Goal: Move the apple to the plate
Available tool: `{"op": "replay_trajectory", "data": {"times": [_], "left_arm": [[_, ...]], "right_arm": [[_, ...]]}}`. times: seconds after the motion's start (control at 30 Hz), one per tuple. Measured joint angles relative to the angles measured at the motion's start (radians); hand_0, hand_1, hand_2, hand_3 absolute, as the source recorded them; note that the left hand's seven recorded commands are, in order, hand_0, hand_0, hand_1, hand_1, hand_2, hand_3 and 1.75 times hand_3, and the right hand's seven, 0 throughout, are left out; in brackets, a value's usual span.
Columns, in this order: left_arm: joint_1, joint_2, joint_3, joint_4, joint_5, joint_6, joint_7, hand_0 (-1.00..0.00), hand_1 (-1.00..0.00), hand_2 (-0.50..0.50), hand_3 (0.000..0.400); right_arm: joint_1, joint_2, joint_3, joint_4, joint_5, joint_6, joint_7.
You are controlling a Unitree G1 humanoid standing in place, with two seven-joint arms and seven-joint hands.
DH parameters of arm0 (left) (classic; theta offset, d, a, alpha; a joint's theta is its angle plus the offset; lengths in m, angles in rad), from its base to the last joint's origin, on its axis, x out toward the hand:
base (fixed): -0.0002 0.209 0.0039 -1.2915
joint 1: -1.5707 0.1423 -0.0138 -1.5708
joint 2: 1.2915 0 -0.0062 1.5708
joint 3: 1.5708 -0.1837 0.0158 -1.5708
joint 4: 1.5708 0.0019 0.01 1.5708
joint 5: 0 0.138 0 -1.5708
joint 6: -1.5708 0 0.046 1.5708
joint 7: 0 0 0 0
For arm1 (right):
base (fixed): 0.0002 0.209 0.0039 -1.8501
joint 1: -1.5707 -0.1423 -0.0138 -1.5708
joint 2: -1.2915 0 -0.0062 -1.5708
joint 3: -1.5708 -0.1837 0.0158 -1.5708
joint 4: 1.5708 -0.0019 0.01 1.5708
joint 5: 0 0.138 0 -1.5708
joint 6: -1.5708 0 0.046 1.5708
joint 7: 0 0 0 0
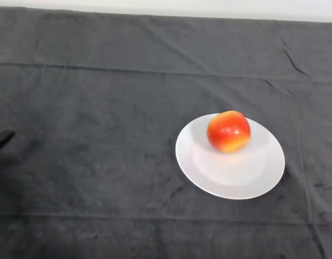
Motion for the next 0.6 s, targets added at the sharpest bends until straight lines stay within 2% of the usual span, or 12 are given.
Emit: {"op": "replay_trajectory", "data": {"times": [0.17,0.43,0.6], "left_arm": [[0.001,0.041,0.041,0.000,-0.003,-0.001,0.012,0.00,0.00,0.00,0.000],[0.001,0.045,0.074,0.000,-0.003,-0.018,0.060,0.00,0.00,0.00,0.000],[0.001,0.045,0.106,0.000,-0.002,-0.018,0.074,0.00,0.00,0.00,0.000]], "right_arm": [[0.002,0.000,-0.0001,0.000,0.0000,0.002,0.0000],[0.002,-0.005,-0.0018,0.000,-0.0001,0.003,0.0003],[0.002,-0.005,-0.0104,0.000,0.0002,0.003,0.0016]]}}
